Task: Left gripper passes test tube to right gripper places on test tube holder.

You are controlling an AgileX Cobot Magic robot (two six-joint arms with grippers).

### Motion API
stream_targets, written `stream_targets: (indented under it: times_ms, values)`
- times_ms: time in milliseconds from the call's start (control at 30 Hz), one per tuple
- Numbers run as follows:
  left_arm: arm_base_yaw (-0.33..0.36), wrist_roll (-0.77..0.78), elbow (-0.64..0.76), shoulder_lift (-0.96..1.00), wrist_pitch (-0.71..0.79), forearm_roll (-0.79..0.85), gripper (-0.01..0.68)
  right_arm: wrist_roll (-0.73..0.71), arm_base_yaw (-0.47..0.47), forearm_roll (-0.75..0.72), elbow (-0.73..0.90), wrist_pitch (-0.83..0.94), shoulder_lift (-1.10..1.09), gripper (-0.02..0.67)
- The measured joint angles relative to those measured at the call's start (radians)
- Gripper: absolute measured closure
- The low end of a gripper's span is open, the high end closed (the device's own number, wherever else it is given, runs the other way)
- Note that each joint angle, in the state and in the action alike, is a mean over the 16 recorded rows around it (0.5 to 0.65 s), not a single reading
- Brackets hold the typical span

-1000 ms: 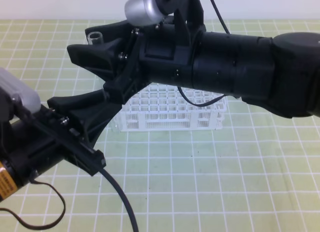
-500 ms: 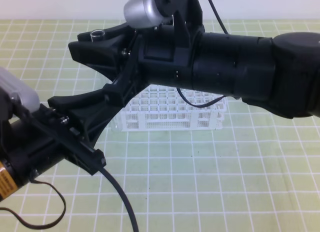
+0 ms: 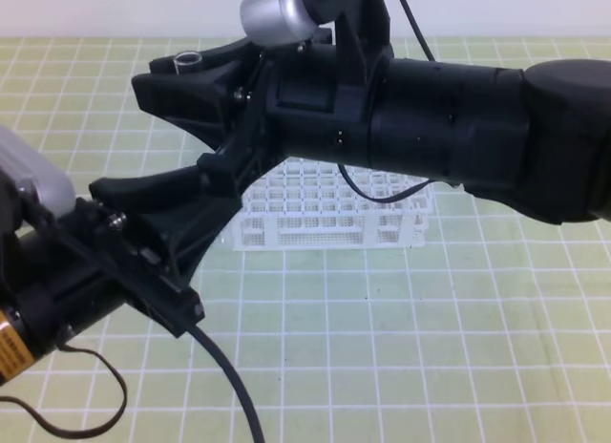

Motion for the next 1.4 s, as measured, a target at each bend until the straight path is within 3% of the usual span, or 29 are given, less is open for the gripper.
stream_targets:
  times_ms: [233,433,633,967,1167,1400]
  values:
    - [0.0,0.003,0.0,-0.007,0.021,0.001,0.259,0.001,-0.007,0.002,0.0,-0.021,0.0,0.561]
    - [0.0,0.054,0.0,-0.044,0.114,0.002,0.235,0.004,-0.028,0.002,0.0,-0.055,-0.005,0.561]
    - [0.0,0.106,0.001,-0.131,0.289,0.001,0.351,0.009,-0.054,0.002,0.0,-0.093,-0.033,0.561]
    - [0.0,0.123,0.052,-0.429,0.566,0.002,0.621,0.019,-0.072,0.002,0.026,-0.137,-0.108,0.561]
    - [0.0,0.094,0.144,-0.674,0.63,-0.033,0.668,0.021,-0.072,0.002,0.062,-0.144,-0.137,0.561]
    - [0.0,0.068,0.282,-0.886,0.605,-0.074,0.673,0.021,-0.072,0.002,0.092,-0.141,-0.149,0.561]
